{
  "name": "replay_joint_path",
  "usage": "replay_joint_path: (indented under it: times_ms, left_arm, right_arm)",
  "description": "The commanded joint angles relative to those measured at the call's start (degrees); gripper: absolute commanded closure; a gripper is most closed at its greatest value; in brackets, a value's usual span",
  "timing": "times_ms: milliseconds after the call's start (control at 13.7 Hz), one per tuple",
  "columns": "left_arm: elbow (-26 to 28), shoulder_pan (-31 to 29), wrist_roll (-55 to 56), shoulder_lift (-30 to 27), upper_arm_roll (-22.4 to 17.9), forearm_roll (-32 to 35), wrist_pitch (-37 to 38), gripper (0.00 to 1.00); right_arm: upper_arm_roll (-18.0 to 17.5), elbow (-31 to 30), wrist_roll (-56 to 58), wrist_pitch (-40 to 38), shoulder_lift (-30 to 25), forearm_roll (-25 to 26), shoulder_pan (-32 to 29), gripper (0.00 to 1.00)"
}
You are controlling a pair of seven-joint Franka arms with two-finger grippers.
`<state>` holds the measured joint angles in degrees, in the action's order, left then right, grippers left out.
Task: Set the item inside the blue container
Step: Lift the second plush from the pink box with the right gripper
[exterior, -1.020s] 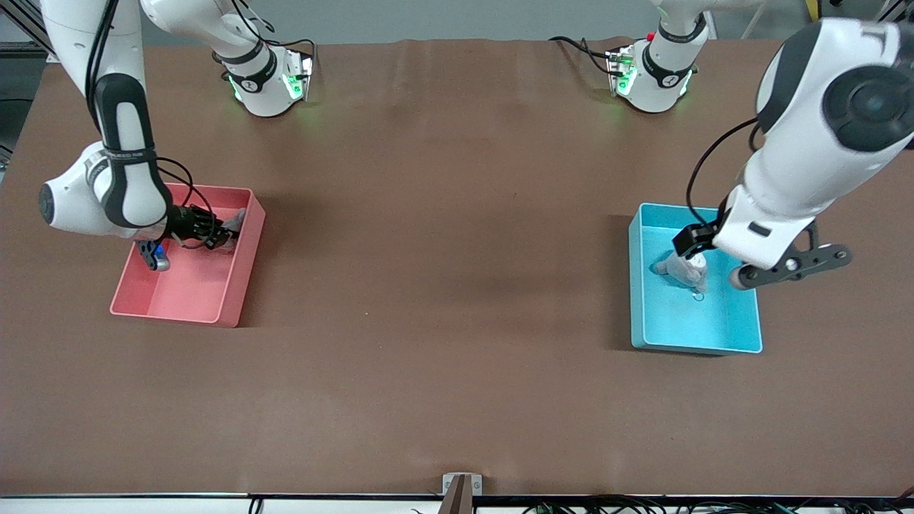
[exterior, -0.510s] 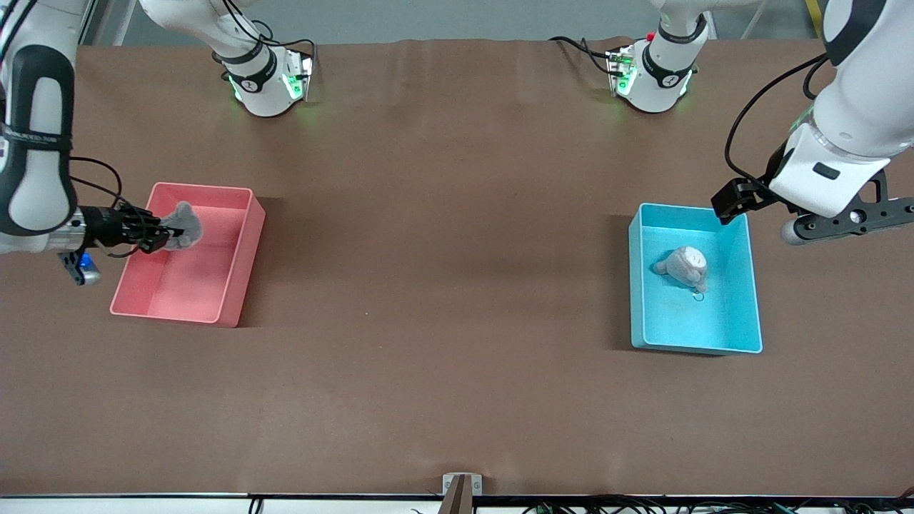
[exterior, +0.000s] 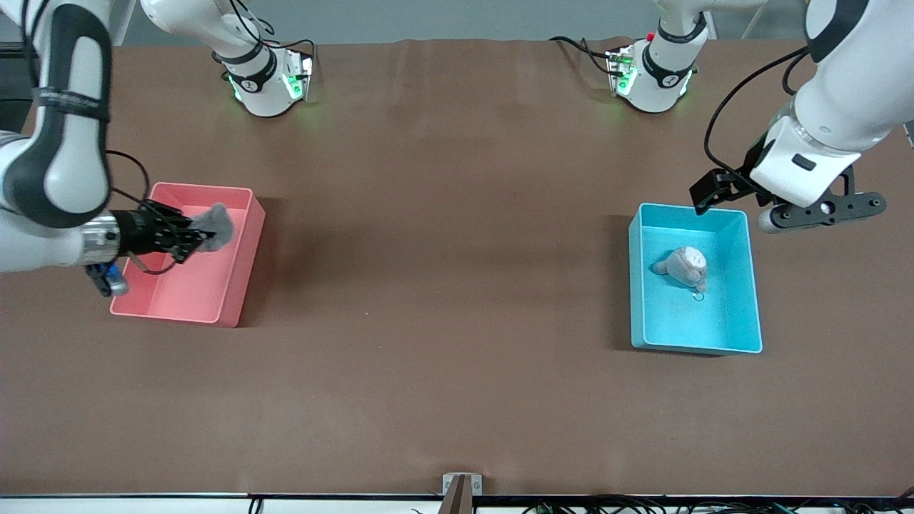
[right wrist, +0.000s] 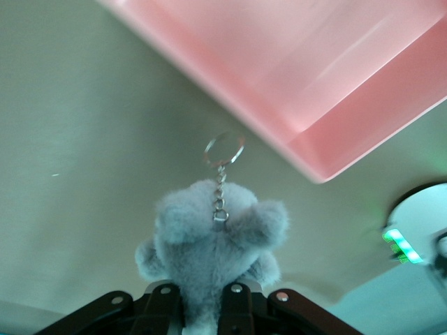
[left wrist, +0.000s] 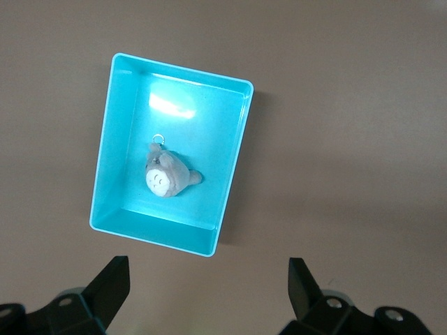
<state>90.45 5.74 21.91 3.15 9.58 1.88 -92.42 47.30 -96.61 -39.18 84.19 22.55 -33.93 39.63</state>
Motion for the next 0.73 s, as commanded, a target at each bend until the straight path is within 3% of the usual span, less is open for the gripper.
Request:
replay_joint_path:
  times_ms: [0,364,510,656]
  left_arm:
    - [8.77,2.86,-0.64,-4.56,-1.41,-1.26,-4.95,0.0]
    - [13.78,7.26,-0.03,-2.72,-0.79,-2.31,-12.5,0.0]
    - [13.62,8.4,1.02,-0.27,0.25,-4.85,-13.84,0.0]
    - [13.53,8.58,3.3,1.67,2.27,-5.04,-15.76,0.0]
  right_arm:
    - [0.25,-1.82,-9.91,6.65,-1.02,-3.49,7.53,0.98]
    - [-0.1,-2.35,-30.57,26.07,3.27,-5.27,24.85,0.98]
    - [-2.81,-2.26,-36.46,32.85,7.4,-5.36,28.91,0.98]
    - [-8.86,-2.0,-43.75,41.79,11.61,-5.27,29.45,0.98]
